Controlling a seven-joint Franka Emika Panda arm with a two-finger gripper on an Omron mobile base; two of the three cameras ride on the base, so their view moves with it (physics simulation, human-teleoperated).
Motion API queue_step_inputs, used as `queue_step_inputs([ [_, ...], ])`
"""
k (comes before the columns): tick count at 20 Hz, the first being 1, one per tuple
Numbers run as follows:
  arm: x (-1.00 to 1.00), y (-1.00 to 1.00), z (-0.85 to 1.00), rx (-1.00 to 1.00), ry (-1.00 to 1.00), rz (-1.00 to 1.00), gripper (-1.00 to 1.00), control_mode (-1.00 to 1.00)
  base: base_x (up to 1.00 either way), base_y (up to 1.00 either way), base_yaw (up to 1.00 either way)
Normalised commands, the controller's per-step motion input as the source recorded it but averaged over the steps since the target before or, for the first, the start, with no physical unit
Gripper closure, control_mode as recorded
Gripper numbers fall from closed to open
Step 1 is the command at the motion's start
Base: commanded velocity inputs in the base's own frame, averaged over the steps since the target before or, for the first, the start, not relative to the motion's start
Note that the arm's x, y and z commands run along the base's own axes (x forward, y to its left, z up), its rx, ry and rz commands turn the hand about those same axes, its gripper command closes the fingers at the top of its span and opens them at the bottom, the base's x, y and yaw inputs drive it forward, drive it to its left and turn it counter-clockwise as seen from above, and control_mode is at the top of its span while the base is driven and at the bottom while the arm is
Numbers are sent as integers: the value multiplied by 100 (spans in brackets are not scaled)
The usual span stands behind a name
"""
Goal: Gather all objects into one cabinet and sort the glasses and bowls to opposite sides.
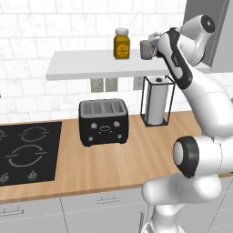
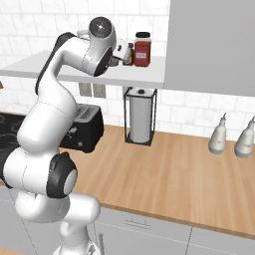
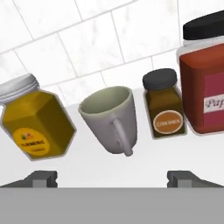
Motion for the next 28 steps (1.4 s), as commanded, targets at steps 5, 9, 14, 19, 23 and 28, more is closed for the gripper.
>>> queue_step_inputs([
  [5,34,0,-1,-2,0,2,-100,-100,0,0,0],
  [9,18,0,-20,0,2,1,-100,-100,0,0,0],
  [14,16,0,-26,-1,2,2,-100,-100,0,0,0],
  [19,16,0,-3,0,0,2,-100,-100,0,0,0],
  [23,16,-2,0,0,0,1,-100,-100,0,0,0],
  [28,22,-4,0,0,0,3,-100,-100,0,0,0],
])
